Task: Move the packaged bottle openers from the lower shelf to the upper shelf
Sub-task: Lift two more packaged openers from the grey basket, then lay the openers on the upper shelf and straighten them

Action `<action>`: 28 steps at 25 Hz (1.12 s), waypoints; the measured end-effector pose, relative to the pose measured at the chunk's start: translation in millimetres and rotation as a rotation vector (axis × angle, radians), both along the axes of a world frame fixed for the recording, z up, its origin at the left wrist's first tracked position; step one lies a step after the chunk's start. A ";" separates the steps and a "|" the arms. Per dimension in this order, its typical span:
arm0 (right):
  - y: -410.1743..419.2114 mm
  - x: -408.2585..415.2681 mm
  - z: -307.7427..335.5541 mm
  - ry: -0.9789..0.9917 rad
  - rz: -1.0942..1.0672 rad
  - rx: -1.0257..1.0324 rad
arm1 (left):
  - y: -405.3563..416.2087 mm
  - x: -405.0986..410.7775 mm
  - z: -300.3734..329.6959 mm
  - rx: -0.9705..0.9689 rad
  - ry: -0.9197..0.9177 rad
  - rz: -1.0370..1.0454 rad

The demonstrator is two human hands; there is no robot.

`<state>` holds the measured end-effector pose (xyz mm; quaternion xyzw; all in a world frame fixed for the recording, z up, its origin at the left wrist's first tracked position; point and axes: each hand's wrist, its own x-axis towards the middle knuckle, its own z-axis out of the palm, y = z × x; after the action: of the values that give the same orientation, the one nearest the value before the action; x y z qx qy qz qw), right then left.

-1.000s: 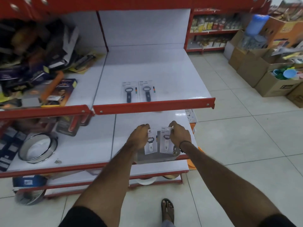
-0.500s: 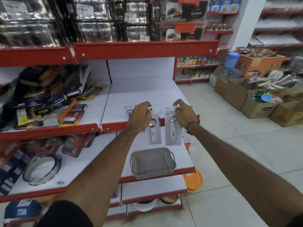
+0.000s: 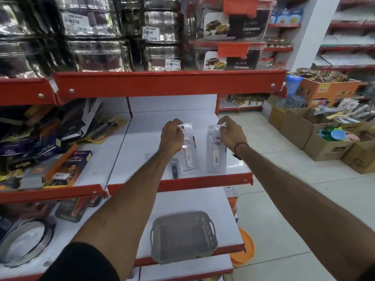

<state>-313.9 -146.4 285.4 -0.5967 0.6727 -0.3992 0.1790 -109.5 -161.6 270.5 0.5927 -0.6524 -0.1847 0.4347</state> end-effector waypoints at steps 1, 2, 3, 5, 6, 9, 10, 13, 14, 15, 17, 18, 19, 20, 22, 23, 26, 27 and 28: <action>-9.9 -0.5 -1.7 0.013 0.003 0.027 | -10.3 -1.2 -3.4 0.049 0.016 -0.002; -21.0 -2.0 -6.0 0.038 0.014 0.068 | -19.7 -4.0 -9.5 0.110 0.031 -0.019; -29.8 -4.2 -12.1 0.070 0.031 0.111 | -26.2 -6.7 -17.6 0.172 0.039 -0.044; -38.5 -9.1 -27.5 0.136 0.086 0.206 | -29.8 -10.9 -33.3 0.283 0.000 -0.085; -41.3 -11.4 -33.0 0.153 0.111 0.246 | -31.4 -12.8 -38.3 0.320 -0.035 -0.105; -45.1 -17.8 -42.0 0.333 0.145 0.300 | -35.4 -11.6 -43.1 0.333 -0.225 -0.123; -45.7 -19.6 -42.7 0.462 0.147 0.274 | -35.6 -7.8 -41.7 0.330 -0.323 -0.120; -45.0 -12.8 -39.2 0.611 0.172 0.160 | -32.9 21.7 -31.9 0.342 -0.428 -0.162; -45.6 -11.2 -38.4 0.586 0.205 0.159 | -32.9 30.7 -29.1 0.344 -0.396 -0.173; -43.9 4.0 -35.7 0.542 0.267 0.163 | -26.6 52.8 -22.7 0.346 -0.379 -0.153; -44.0 25.2 -31.0 0.463 0.411 0.244 | -21.5 81.7 -15.9 0.391 -0.387 -0.131; -43.2 39.1 -29.8 0.451 0.487 0.299 | -16.9 96.1 -12.7 0.437 -0.423 -0.130; -40.8 53.0 -30.2 0.465 0.558 0.357 | -10.6 108.3 -11.6 0.496 -0.486 -0.136; -37.6 64.8 -31.9 0.499 0.612 0.410 | -4.6 117.3 -12.9 0.558 -0.559 -0.147; -31.7 83.5 -38.9 0.567 0.661 0.479 | 7.6 130.5 -16.2 0.664 -0.676 -0.188; -28.9 91.4 -42.0 0.601 0.675 0.500 | 12.4 135.6 -18.9 0.688 -0.709 -0.214; -23.6 98.3 -50.6 0.651 0.672 0.502 | 19.3 140.3 -27.9 0.661 -0.748 -0.265; -21.8 98.1 -52.0 0.646 0.650 0.489 | 20.6 140.1 -29.5 0.642 -0.764 -0.268; -21.0 98.1 -52.2 0.640 0.629 0.482 | 20.4 140.2 -30.5 0.630 -0.778 -0.272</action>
<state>-215.8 -167.4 233.3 -0.8046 0.5545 0.0432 0.2080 30.7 -141.2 240.0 0.6295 -0.7496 -0.1928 -0.0677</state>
